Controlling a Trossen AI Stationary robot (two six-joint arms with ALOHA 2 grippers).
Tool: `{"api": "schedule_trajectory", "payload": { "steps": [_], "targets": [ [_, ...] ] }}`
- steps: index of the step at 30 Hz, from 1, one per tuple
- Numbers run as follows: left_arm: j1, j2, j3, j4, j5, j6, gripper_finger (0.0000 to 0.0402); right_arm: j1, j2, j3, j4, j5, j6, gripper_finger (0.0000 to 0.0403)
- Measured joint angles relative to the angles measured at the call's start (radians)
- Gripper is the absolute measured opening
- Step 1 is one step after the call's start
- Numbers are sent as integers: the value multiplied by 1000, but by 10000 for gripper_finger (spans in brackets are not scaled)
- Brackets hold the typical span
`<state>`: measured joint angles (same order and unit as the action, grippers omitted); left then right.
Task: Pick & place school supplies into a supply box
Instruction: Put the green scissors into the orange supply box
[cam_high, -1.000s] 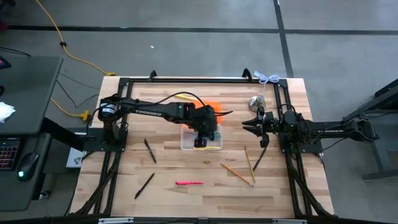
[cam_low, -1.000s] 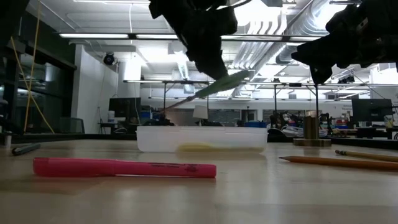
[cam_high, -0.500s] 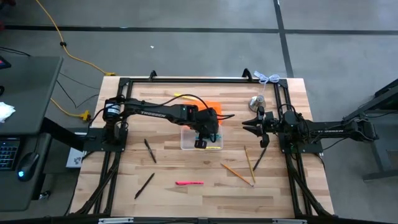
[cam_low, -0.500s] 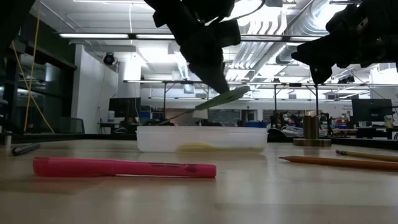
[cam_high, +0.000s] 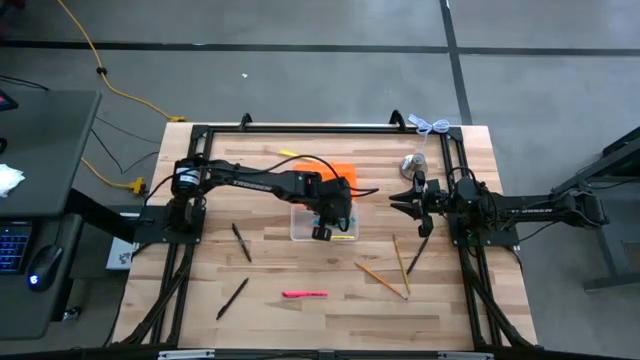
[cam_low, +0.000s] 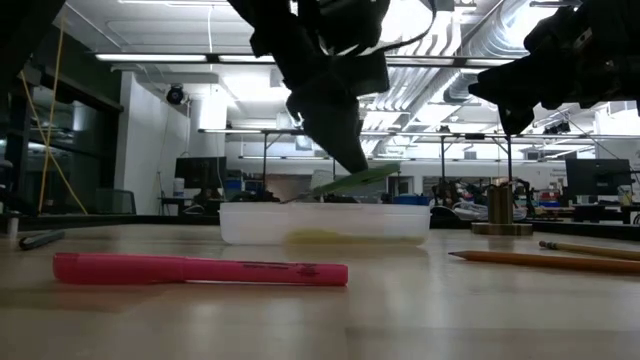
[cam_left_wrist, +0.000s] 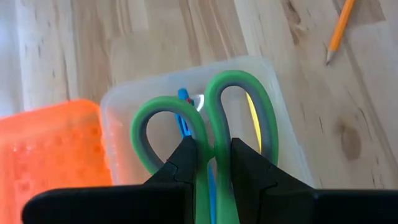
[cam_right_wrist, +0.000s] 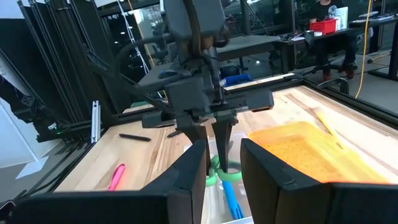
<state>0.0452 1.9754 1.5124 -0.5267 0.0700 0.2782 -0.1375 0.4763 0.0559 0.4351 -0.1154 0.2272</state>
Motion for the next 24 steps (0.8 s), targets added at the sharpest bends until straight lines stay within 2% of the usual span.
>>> {"api": "schedule_trajectory", "payload": {
  "steps": [24],
  "targets": [
    [0, 61, 0, 39, 18, 5, 88, 0, 0, 0, 4, -3, 26, 78]
  ]
}}
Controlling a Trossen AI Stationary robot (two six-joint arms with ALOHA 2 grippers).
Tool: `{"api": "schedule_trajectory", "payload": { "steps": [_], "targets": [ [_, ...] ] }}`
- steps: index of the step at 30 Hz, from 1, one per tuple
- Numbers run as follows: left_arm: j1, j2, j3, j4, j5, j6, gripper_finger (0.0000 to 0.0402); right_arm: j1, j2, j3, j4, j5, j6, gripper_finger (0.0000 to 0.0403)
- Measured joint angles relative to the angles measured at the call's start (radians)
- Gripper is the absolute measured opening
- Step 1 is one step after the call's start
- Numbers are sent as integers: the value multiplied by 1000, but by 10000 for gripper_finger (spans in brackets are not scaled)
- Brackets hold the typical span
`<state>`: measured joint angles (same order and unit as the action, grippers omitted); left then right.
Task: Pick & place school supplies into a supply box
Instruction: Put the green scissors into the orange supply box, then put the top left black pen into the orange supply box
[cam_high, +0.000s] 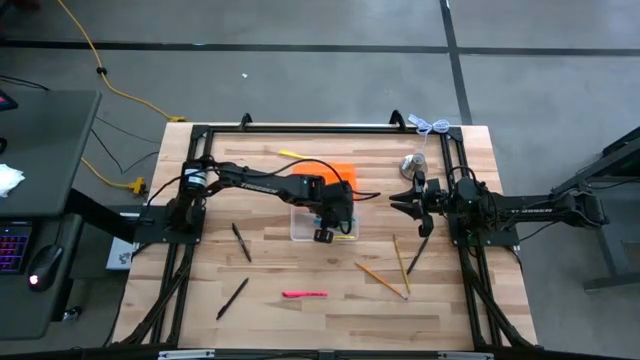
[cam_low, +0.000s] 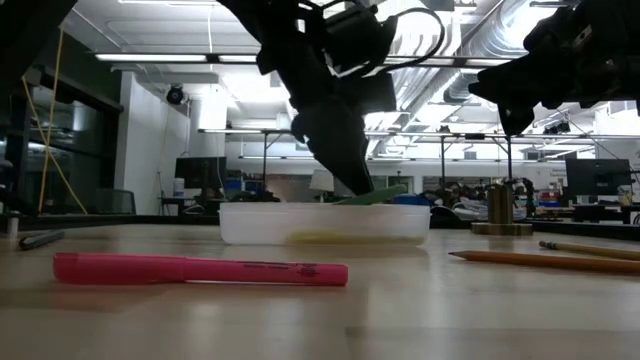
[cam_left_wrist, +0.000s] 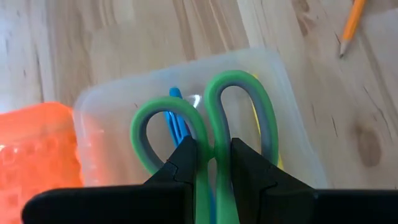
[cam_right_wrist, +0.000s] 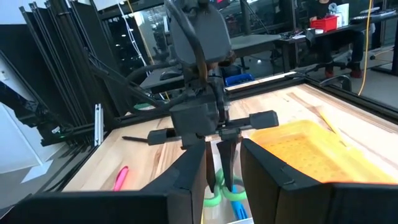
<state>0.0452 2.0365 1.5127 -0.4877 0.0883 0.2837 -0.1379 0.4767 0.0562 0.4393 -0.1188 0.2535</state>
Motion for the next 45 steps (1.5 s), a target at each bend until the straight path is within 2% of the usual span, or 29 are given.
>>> {"api": "schedule_trajectory", "payload": {
  "steps": [13, 22, 28, 39, 45],
  "targets": [
    [0, 18, 1, 2, 10, 0, 93, 0, 0, 0, 7, 0, 0, 78],
    [0, 18, 1, 7, 9, -1, 161, 0, 0, 0, 8, 0, 0, 78],
    [0, 18, 1, 18, 9, -1, 187, 0, 0, 0, 8, 0, 1, 78],
    [0, 1, 8, 5, -5, -49, 184, 0, 0, 0, 8, -1, 0, 78],
    [0, -2, 140, -123, -49, -53, 182, 0, 0, 0, 8, 0, 0, 78]
  ]
}}
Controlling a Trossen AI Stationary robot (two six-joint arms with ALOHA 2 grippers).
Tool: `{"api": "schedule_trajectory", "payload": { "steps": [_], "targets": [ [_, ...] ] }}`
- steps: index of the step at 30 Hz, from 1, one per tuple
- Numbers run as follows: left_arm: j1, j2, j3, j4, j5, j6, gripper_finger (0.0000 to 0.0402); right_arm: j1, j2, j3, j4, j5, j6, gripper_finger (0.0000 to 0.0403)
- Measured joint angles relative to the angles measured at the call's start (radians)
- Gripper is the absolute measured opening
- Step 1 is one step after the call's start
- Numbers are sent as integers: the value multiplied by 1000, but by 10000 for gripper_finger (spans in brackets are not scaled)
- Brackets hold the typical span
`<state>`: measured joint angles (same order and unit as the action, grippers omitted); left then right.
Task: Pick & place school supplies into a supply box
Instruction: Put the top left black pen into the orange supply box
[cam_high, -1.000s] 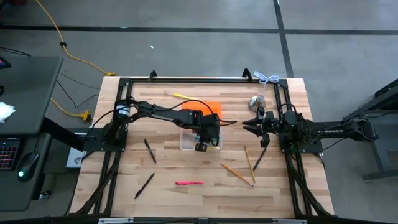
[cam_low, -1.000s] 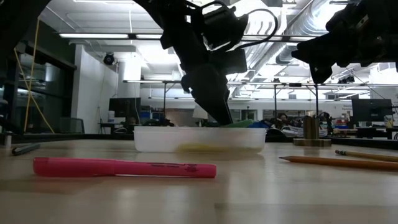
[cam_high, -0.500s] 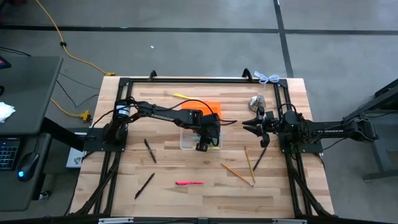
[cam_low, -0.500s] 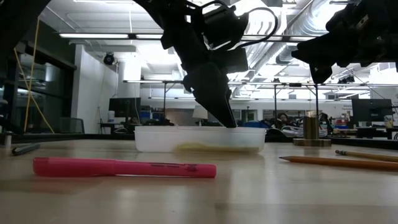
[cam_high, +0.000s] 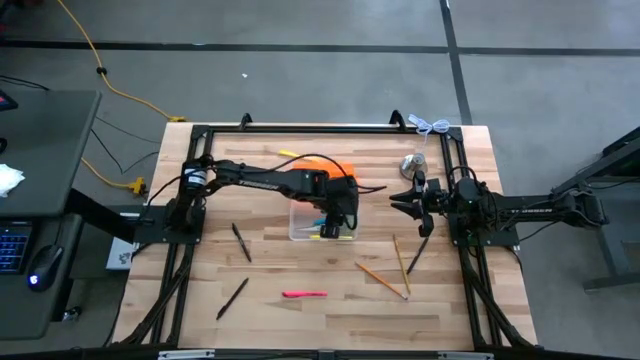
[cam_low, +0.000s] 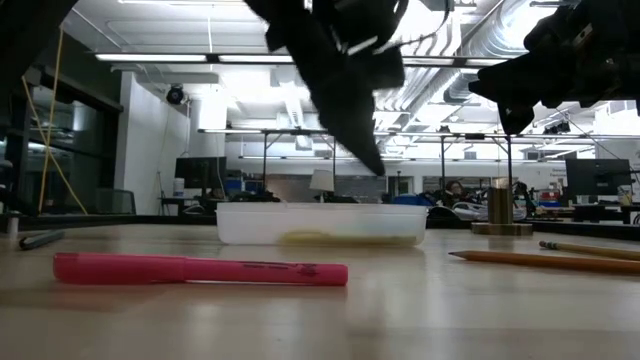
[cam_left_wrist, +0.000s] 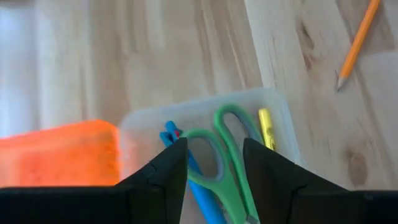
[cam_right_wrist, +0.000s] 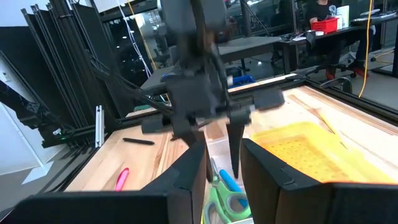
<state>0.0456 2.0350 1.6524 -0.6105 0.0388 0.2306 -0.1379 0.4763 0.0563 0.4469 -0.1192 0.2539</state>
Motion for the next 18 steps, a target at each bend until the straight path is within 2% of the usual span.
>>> {"api": "schedule_trajectory", "payload": {
  "steps": [9, 18],
  "targets": [
    [0, -1, 221, -246, -74, -9, 182, 0, 0, 0, 0, -9, 0, 78],
    [0, -2, 333, -585, -145, -220, 182, 0, 0, 0, 0, -13, -1, 78]
  ]
}}
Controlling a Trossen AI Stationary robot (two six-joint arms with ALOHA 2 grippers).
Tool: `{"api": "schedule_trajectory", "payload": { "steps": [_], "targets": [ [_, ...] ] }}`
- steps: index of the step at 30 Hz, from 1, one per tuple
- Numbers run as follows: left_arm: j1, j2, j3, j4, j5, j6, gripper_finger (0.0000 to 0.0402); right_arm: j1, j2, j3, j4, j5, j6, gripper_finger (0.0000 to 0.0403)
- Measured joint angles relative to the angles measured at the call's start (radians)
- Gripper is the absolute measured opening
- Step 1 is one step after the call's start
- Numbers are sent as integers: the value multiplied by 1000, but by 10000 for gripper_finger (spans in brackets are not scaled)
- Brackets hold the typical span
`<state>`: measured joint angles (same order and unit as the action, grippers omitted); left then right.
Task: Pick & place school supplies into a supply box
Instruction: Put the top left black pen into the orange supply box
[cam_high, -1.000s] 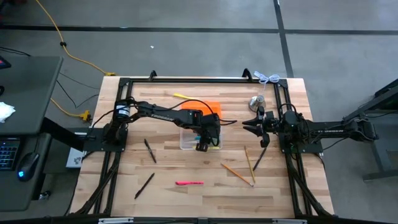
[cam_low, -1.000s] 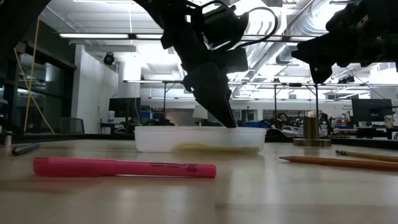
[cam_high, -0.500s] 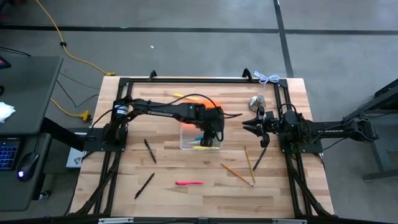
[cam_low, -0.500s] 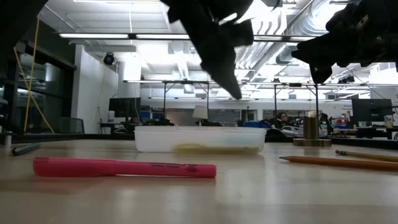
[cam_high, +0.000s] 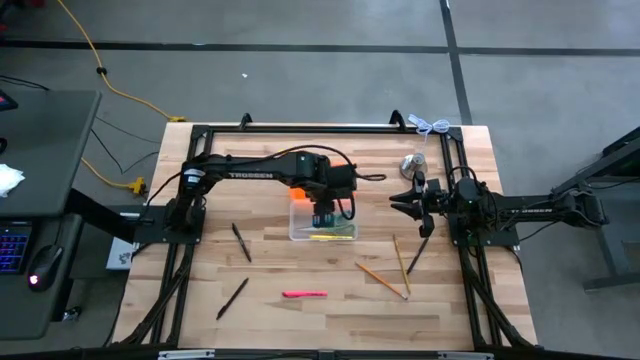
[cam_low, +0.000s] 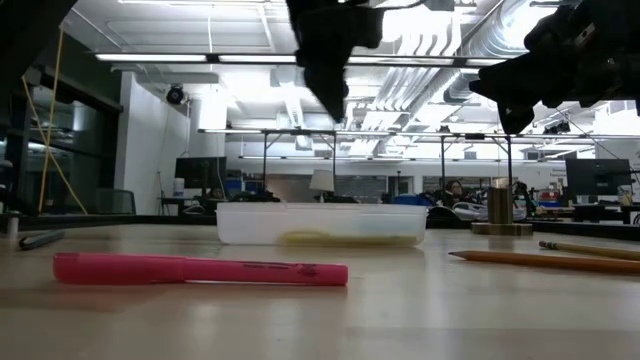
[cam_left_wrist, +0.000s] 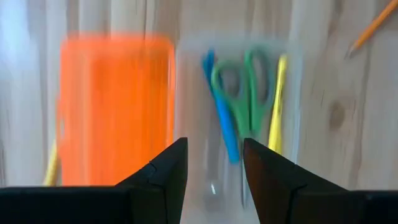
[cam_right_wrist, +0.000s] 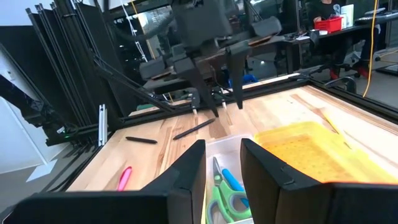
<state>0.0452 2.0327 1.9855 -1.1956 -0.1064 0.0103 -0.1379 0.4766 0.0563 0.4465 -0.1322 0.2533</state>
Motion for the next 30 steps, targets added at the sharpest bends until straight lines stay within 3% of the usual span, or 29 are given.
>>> {"api": "schedule_trajectory", "payload": {
  "steps": [14, 30],
  "targets": [
    [-72, -9, 7, -331, -124, -355, 182, 0, 0, 0, 0, 1, -10, 78],
    [-181, -212, -111, -379, -224, -689, 182, 0, 0, 0, -8, 2, -36, 78]
  ]
}}
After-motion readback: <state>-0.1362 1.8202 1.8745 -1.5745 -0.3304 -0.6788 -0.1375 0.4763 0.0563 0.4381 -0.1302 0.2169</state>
